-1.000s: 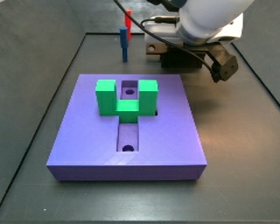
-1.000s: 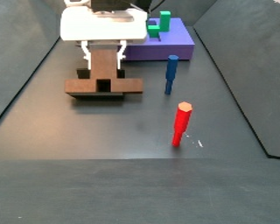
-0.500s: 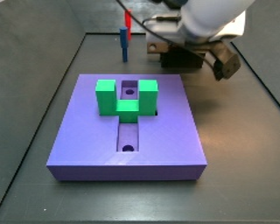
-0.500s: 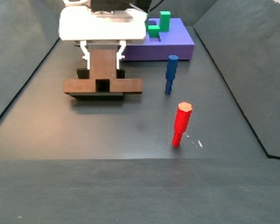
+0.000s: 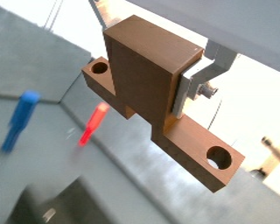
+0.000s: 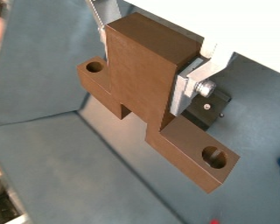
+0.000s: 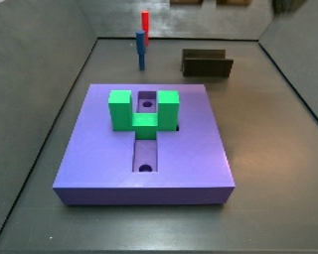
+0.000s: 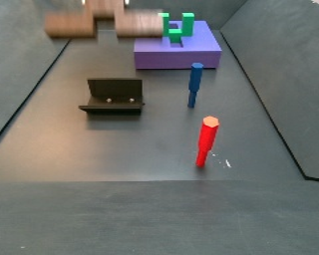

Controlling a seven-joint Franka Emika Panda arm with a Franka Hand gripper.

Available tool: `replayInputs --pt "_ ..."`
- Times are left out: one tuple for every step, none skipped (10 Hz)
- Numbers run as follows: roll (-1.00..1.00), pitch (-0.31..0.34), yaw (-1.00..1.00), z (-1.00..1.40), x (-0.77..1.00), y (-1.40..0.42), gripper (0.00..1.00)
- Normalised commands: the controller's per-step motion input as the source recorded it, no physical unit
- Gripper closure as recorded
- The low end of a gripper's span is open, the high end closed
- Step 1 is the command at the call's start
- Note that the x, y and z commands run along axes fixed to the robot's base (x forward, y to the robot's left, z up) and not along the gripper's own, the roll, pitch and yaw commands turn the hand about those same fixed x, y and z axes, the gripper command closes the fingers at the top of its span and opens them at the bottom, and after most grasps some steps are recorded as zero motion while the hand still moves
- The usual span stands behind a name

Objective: Pick up the brown object. Move up. Place the brown object on the fixture. Regrasp the brown object. Move to above the board. Insert the brown object.
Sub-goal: Move to above the board.

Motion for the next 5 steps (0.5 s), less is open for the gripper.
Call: replayInputs --pt "-0.01 0.019 0.01 1.40 -0.04 0.00 1.00" --pt "-0.02 0.031 0.00 0.87 -0.02 0.00 1.00" --pt "-0.01 0.039 0.01 0.47 0.00 0.01 1.00" --pt "-1.00 0.066 -0.05 0.27 -0.82 -1.40 1.00" --pt "-1.00 0.057 -0.05 0.27 -0.85 -1.40 1.00"
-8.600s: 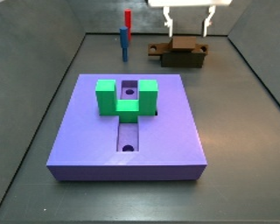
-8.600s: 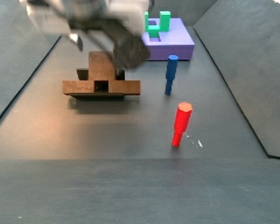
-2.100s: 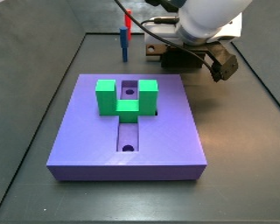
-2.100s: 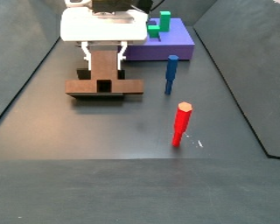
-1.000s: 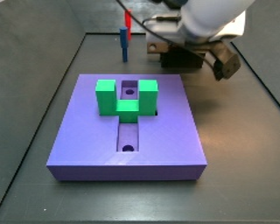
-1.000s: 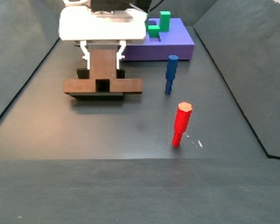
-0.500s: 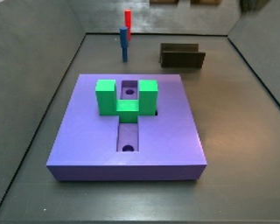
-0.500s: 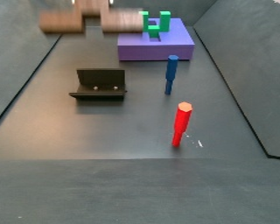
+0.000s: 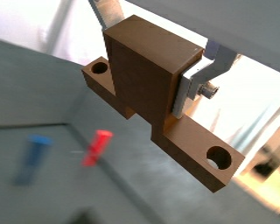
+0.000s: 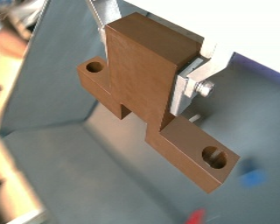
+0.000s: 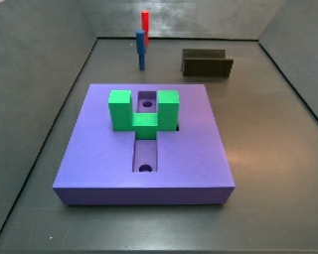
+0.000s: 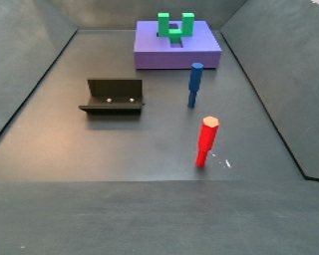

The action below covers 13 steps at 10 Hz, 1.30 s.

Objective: Pick up the brown object. Move up. Place the brown object on the fixture. Regrasp the brown object. Move to above the board. Insert the brown object.
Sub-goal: Move to above the board, then insert the brown object.

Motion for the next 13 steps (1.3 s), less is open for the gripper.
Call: replayInputs --pt "-1.00 0.045 -0.04 0.27 -0.90 -1.40 1.00" --pt "-1.00 0.046 -0.04 0.25 -0.91 -1.40 1.00" --pt "-1.00 0.047 -0.04 0.26 -0.91 -1.40 1.00" --pt "-1.00 0.044 -0.03 0.27 -0.95 -1.40 1.00" --pt "-1.00 0.037 -0.03 0.13 -0.53 -0.74 1.00" --pt "-1.00 0.041 -0.02 0.04 -0.23 -0.27 1.00" --pt "-1.00 0.032 -0.02 0.03 -0.13 -0.13 1.00" --pt "-1.00 0.018 -0.02 0.03 -0.12 -0.10 1.00" --pt "-0.78 -0.018 -0.01 0.01 -0.11 -0.04 1.00" --pt "-0.57 -0.038 -0.01 0.01 -0.09 -0.01 1.00" --pt "-0.35 -0.039 -0.01 0.00 -0.07 0.01 1.00" --pt "-0.24 -0.040 -0.01 0.00 -0.05 0.01 1.00" --pt "0.00 0.000 0.00 -0.02 -0.03 0.00 1.00"
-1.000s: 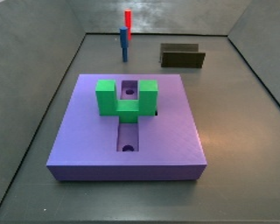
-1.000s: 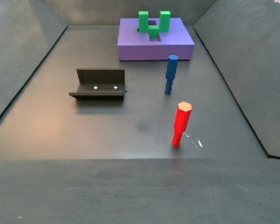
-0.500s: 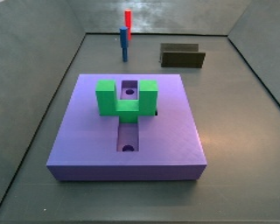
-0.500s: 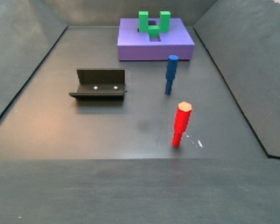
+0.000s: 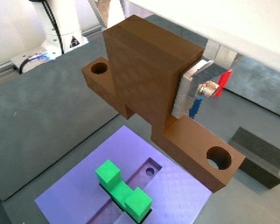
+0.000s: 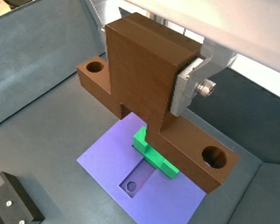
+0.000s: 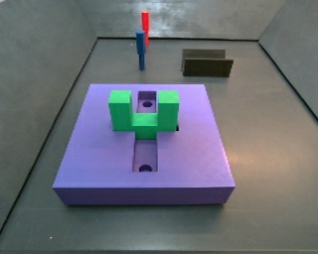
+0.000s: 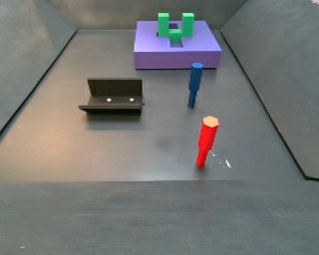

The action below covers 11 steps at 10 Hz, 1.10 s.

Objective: Pick up the brown object. Move up. Place the brown object on the fixture. Regrasp the brown object. Move to above the board. Insert the brown object.
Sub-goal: Insert the brown object.

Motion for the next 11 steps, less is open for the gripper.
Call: replayInputs --pt "0.00 -0.053 -0.09 -0.20 -0.10 0.00 1.00" --pt "-0.05 -0.059 -0.45 -0.23 -0.13 -0.03 1.00" --pt "-0.10 -0.071 -1.00 -0.12 0.00 -0.02 1.00" --pt "-0.07 -0.080 -1.00 -0.17 0.00 -0.01 1.00" --pt "-0.07 -0.077 -1.00 -0.18 0.00 -0.01 1.00" --pt "-0.07 -0.076 -1.00 -0.18 0.00 -0.01 1.00" --pt "-0.03 -0.053 -1.00 -0.27 0.00 0.00 1.00" --pt "0.00 -0.029 -1.00 -0.38 0.00 0.00 1.00" --pt "0.00 -0.039 -1.00 -0.43 0.00 0.00 1.00" --pt "-0.06 -0.063 -1.00 -0.43 0.00 -0.01 1.00" --pt "-0.08 -0.096 -1.00 -0.45 -0.03 -0.03 1.00"
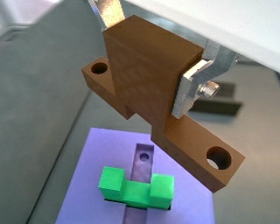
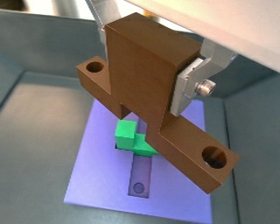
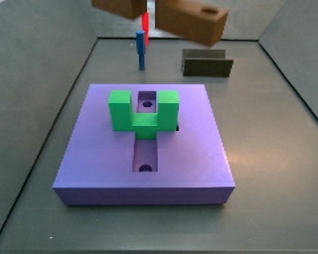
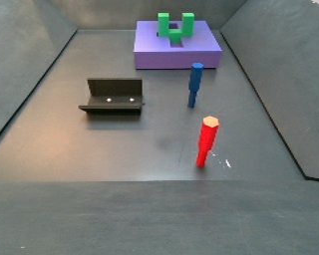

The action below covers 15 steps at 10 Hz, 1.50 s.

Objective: Pick up the brown object. Move up. Place the brown object on the fixture. Regrasp the brown object. Move to above the board. Insert the brown object.
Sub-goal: Insert the brown object.

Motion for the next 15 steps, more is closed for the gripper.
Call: replayInputs --pt "-0.08 -0.106 -1.00 -0.47 -0.03 -0.03 1.00" --pt "-0.09 -0.120 -0.98 -0.48 -0.05 -0.03 1.00" --pt "-0.10 -0.131 -0.97 -0.48 -0.06 -0.04 1.00" --pt "-0.11 -0.140 -0.96 -0.46 -0.06 -0.05 1.00" --pt "-0.12 -0.146 -0.95 -0.43 -0.06 -0.05 1.00" --pt "-0.13 -0.076 -0.92 -0.32 0.00 -0.06 1.00" --pt "-0.13 -0.013 -0.94 -0.22 0.00 -0.06 1.00" --pt "-0.12 0.000 -0.98 -0.05 0.00 -0.05 1.00" --pt "-0.03 0.124 -0.86 0.04 0.01 -0.22 1.00" --pt "0.00 0.100 -0.85 0.00 0.01 -0.20 1.00" --pt "0.02 0.067 -0.88 -0.05 0.00 -0.15 1.00" --pt "0.05 0.056 -0.74 -0.11 0.11 -0.23 1.00" --pt "0.10 0.086 -0.50 -0.26 0.27 -0.19 1.00" --pt "0.09 0.113 -0.49 -0.17 0.30 -0.17 1.00" --pt "0.06 0.073 -0.23 -0.10 0.10 -0.01 1.00"
